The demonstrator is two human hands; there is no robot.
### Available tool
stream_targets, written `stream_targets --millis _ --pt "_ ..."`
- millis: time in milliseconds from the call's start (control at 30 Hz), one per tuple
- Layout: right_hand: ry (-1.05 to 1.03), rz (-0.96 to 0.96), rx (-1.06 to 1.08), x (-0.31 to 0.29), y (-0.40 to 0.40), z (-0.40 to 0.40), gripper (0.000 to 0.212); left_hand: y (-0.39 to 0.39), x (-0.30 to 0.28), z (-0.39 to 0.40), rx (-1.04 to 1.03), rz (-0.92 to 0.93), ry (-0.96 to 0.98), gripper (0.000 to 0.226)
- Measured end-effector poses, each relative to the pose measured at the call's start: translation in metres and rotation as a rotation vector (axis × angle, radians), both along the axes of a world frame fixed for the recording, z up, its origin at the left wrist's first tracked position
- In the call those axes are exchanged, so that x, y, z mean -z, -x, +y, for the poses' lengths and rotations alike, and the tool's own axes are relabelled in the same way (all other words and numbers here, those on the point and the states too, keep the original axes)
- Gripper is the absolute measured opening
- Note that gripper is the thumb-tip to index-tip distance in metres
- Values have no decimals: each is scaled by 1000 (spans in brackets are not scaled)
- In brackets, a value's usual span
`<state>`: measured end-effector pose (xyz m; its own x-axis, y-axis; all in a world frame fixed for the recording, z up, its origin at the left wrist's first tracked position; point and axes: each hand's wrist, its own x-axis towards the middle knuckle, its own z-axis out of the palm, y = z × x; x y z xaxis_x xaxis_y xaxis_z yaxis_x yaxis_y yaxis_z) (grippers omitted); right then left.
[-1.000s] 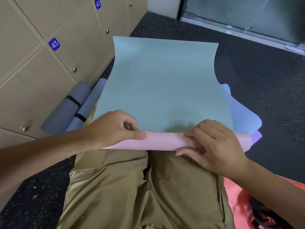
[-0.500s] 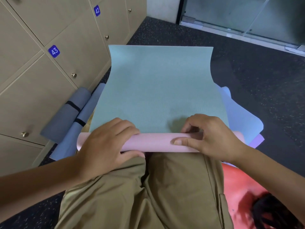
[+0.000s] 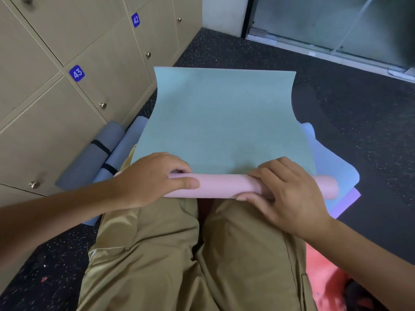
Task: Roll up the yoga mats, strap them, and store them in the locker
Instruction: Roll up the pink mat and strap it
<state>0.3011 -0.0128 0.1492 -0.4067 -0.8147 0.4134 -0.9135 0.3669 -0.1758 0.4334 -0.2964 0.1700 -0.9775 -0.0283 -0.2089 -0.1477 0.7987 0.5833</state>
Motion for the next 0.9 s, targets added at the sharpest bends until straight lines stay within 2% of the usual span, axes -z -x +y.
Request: stream_targets --millis 67,133,233,300,433,533,667,800,900 --pt "-20 -74 1 -3 8 -3 52 3 0 0 -9 7 -11 63" --pt "-50 -136 16 -8 14 -7 52 3 0 2 -45 75 -17 57" --pt "-89 -254 60 -16 20 -15 53 3 -4 10 -170 254 -108 23" --pt "-133 -381 93 -20 25 -20 54 5 -6 16 -178 369 -42 8" --pt "-202 -584 97 -28 37 -28 55 -5 7 24 -102 564 193 28" --pt "-226 -634 88 -31 41 -31 45 -12 16 23 -52 551 270 50" --pt "-188 -502 67 -27 40 -31 38 -7 22 17 11 522 284 59" --pt "-23 -111 73 -11 29 -31 36 6 21 5 23 481 172 58" --pt "-4 89 142 -3 20 -31 35 14 17 -2 17 379 46 59"
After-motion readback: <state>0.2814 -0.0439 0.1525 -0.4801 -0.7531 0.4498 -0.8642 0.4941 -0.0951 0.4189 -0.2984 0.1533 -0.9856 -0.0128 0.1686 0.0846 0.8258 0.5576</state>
